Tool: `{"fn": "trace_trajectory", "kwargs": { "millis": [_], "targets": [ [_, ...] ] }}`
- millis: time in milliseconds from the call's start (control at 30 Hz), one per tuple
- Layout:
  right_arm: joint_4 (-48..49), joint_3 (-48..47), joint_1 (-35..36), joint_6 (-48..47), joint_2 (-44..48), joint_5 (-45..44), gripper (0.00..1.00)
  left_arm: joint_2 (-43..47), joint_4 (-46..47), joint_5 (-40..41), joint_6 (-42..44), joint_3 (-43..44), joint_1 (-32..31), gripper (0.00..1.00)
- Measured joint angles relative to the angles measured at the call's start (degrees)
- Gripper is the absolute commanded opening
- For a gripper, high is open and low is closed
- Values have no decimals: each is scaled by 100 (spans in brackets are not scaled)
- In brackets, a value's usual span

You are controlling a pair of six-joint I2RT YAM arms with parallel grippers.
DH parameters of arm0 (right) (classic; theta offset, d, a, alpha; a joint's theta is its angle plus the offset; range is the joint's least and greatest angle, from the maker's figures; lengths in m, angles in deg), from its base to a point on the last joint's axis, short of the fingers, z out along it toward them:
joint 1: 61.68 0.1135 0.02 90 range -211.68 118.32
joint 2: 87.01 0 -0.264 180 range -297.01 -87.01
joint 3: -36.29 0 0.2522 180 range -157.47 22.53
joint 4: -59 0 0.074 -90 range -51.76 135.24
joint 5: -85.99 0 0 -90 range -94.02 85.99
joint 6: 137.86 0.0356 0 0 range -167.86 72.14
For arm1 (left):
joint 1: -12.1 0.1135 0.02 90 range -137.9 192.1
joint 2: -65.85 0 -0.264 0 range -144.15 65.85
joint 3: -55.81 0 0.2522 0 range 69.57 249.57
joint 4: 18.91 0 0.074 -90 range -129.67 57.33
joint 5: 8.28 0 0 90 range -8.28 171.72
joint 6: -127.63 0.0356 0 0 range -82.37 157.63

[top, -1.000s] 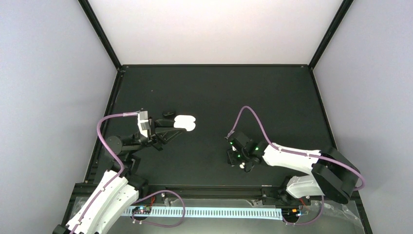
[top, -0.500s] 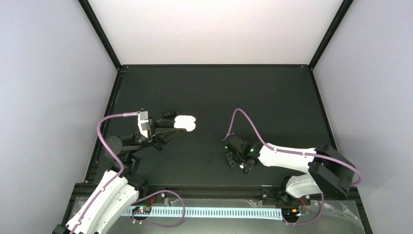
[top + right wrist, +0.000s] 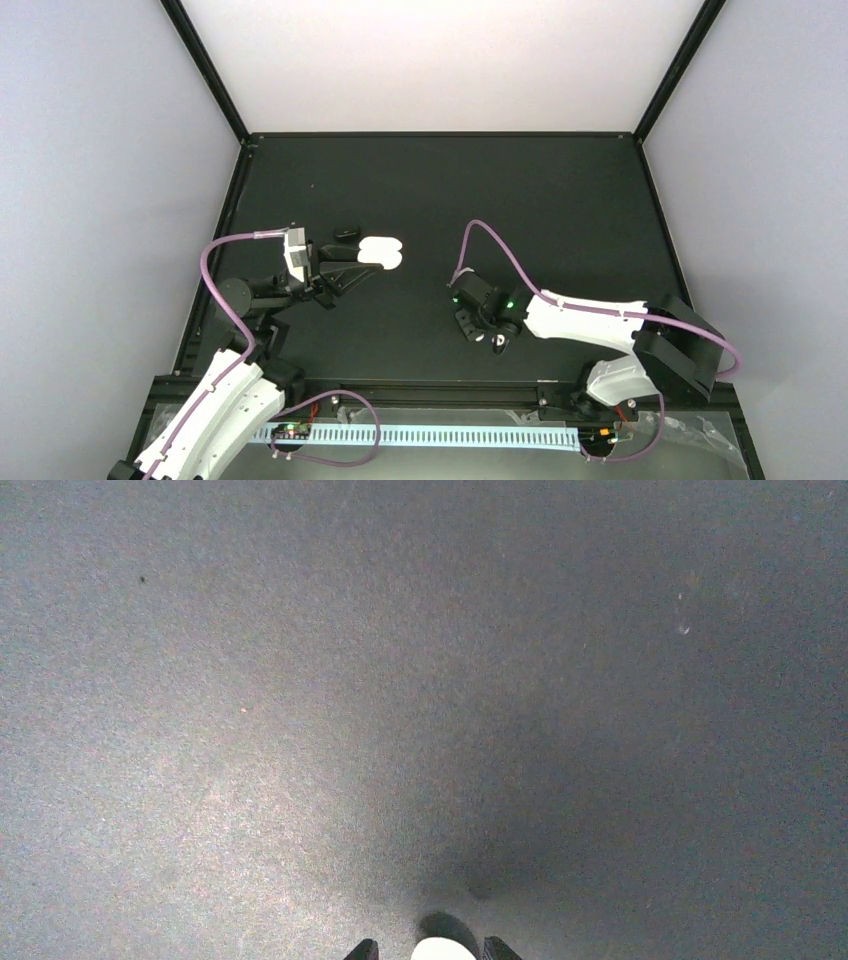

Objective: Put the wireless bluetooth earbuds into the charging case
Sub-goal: Pick up the earbud from the center of the board.

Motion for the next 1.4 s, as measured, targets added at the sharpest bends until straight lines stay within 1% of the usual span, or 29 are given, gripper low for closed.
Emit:
{"fn": "trace_trajectory", "kwargs": {
  "millis": [67,233,633,1000,1400],
  "targets": [
    [-46,-81,0,-74,-17,-39,32,0,-11,2,13,0,0,2],
    [-72,-107,4,-50,35,-133,30,0,-50,15,39,0,-7,2],
    [-55,584,-280,328,833,-61,29,0,-92,37,79,0,-87,2],
    [68,693,-302,363,634,140,29,0,-111,39,94,0,-107,2],
    [125,555,-302,319,452,262,28,0,-216,83,122,0,-109,2]
  ]
}}
